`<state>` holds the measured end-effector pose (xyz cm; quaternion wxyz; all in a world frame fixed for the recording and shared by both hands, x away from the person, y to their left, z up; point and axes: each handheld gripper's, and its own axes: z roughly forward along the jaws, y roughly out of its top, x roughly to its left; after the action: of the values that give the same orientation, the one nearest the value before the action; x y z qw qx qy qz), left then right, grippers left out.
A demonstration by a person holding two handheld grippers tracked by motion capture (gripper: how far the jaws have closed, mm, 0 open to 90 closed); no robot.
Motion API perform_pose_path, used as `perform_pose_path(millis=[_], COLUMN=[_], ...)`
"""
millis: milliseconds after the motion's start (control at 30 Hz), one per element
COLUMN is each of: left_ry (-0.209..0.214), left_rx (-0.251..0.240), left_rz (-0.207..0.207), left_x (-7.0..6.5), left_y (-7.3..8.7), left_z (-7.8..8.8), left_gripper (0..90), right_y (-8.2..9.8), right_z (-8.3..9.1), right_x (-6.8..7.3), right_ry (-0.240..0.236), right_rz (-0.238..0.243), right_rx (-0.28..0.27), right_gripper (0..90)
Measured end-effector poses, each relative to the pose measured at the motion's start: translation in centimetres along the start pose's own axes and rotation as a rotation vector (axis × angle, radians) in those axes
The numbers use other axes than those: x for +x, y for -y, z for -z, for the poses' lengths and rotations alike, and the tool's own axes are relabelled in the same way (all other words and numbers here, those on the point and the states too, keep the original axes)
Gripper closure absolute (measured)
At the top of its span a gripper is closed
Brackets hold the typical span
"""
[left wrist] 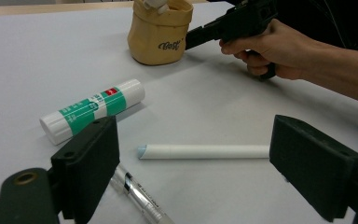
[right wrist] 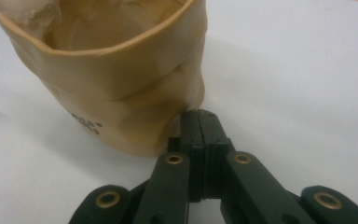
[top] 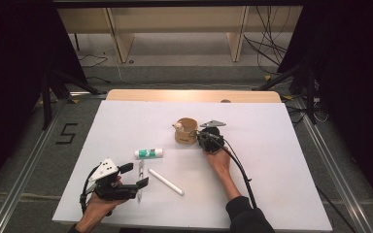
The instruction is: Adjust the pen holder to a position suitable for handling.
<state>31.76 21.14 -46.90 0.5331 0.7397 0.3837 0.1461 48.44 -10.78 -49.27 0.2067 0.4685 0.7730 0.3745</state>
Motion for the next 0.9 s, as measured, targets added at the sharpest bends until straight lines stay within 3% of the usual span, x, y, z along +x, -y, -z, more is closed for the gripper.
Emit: perform_pose_path(millis=[167, 433, 633, 767, 900], left_ry=[0.003, 0.001, 0.006, 0.002, -0.002], left_rx=[-0.002, -0.002, -0.005, -0.008, -0.005], left_rz=[0.007, 0.005, 0.014, 0.018, 0.017], left_x=[0.0, 0.1, 0.0, 0.1, 0.1], left_y=[0.0, 0.0, 0.0, -0.1, -0.1], left_z=[0.0, 0.1, 0.1, 0.1, 0.0], left_gripper=[15.3, 15.3, 15.3, 15.3, 15.3], right_y=[-0.2, -0.4, 0.2, 1.0, 1.6], right_z=[0.2, 1.8, 3.7, 5.6, 6.8], right_x=[-0.1, -1.0, -1.3, -1.4, -1.4], right_ry=[-0.006, -0.009, -0.027, -0.080, -0.114], right_rz=[-0.006, -0.028, -0.020, -0.021, -0.017], right_rx=[-0.006, -0.044, -0.078, -0.114, -0.130], right_gripper=[90.0, 89.4, 79.4, 66.5, 62.0])
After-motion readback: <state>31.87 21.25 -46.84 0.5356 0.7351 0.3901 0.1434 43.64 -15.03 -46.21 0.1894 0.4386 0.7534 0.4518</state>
